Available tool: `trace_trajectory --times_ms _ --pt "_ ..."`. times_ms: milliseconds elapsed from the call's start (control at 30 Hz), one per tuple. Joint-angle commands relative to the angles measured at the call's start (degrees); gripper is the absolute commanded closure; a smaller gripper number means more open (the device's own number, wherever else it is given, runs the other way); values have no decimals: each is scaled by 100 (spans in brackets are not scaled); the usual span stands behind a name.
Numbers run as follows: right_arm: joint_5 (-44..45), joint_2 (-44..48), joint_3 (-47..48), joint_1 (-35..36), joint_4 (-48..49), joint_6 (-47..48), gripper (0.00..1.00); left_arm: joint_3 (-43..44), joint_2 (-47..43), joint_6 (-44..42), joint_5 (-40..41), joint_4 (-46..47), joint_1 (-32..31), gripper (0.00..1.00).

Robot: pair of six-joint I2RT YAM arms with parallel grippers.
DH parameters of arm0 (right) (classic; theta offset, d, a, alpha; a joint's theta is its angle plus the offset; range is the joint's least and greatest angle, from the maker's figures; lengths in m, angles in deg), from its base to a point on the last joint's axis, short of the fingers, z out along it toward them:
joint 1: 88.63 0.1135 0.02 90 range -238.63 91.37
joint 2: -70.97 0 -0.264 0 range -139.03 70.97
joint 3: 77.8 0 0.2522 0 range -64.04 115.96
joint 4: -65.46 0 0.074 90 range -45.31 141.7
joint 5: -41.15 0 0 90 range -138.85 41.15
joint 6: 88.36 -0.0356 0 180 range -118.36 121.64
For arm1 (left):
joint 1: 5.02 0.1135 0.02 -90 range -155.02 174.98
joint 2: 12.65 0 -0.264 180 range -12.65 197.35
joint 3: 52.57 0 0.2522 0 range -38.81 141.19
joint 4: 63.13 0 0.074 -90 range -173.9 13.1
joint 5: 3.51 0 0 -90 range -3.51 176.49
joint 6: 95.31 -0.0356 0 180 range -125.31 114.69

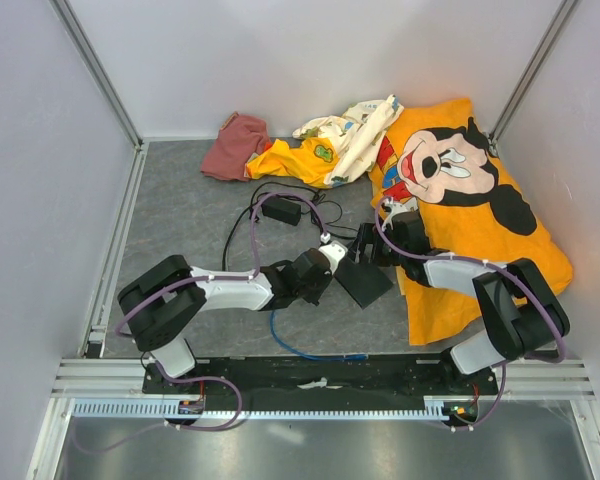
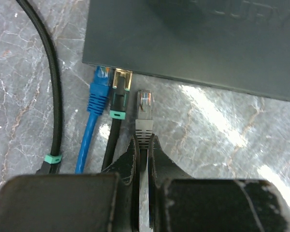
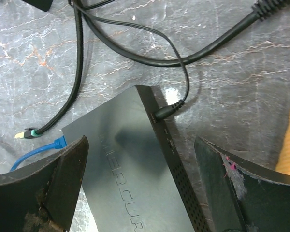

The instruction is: Insert the plug into the switch port

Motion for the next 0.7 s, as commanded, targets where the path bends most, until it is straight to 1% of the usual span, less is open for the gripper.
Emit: trace_trajectory --times_ms 0,300,500,667 --pt "-308 -128 120 -47 177 -18 2 168 98 216 213 376 -3 98" --pt "-528 -295 164 -73 195 -61 2 -201 -227 84 107 1061 -47 98" --pt "-643 -339 173 -73 221 -70 3 -104 -69 119 178 1000 -38 98" --pt "-792 -436 217 -82 195 -62 3 -148 -130 84 186 1114 -73 98"
